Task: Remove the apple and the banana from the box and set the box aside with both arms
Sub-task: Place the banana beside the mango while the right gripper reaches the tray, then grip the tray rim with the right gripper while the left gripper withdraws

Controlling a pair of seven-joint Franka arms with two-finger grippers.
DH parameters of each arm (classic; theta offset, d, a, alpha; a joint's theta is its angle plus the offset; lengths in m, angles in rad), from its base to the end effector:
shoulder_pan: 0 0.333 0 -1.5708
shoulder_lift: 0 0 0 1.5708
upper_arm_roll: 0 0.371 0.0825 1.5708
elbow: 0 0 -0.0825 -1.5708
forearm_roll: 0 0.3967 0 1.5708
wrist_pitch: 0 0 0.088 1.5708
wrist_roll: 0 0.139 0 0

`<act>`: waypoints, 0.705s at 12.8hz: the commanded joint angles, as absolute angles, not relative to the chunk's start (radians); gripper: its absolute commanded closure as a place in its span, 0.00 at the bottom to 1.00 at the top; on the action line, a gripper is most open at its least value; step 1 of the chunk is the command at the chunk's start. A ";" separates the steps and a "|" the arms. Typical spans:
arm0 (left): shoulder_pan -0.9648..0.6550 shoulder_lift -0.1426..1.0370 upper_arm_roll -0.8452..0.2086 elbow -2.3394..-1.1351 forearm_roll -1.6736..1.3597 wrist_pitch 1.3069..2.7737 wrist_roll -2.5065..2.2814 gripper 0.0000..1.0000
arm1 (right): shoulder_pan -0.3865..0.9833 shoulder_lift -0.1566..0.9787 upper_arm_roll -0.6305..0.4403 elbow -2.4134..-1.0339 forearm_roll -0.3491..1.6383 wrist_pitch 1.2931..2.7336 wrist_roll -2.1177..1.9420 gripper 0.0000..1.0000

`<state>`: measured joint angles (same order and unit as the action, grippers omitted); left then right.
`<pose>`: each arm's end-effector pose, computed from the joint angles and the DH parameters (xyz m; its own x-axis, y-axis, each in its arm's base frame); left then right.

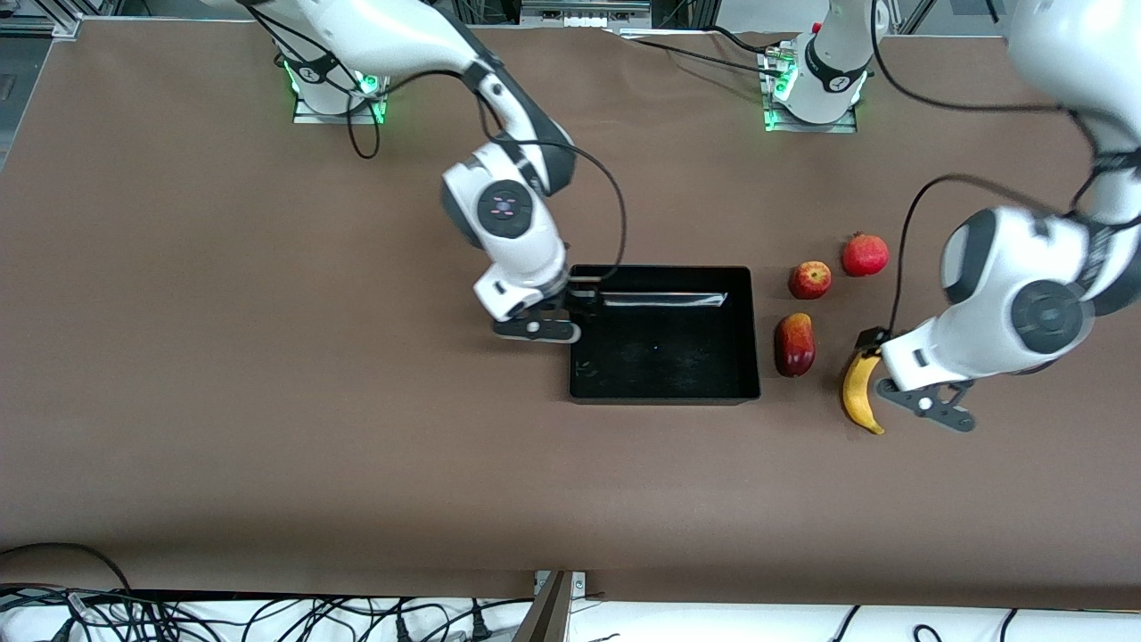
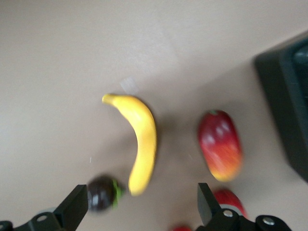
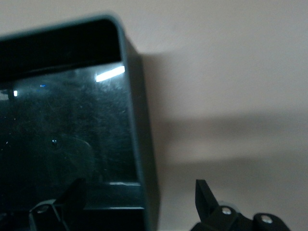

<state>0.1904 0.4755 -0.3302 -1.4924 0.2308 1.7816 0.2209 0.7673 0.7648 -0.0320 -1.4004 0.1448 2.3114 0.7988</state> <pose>0.7014 -0.0355 0.4084 0.9067 -0.3860 -0.1701 -0.3962 -0.9177 -0.0295 0.5844 0.5446 0.2655 0.9890 -0.1448 0.0292 -0.1378 -0.9758 -0.1700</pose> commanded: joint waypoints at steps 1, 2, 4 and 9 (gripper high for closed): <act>0.184 0.480 -0.359 -1.298 0.175 1.516 0.138 0.00 | 0.802 0.850 -0.052 -1.348 0.137 2.368 0.865 0.02; 0.184 0.436 -0.359 -1.289 0.148 1.478 0.102 0.00 | 0.807 0.859 -0.051 -1.350 0.114 2.375 0.870 0.13; 0.074 0.313 -0.245 -1.321 0.123 1.477 0.002 0.00 | 0.819 0.856 -0.051 -1.377 0.107 2.365 0.885 0.53; -0.049 -0.002 -0.006 -1.682 0.023 1.719 -0.008 0.00 | 0.825 0.835 -0.046 -1.401 0.115 2.251 0.871 1.00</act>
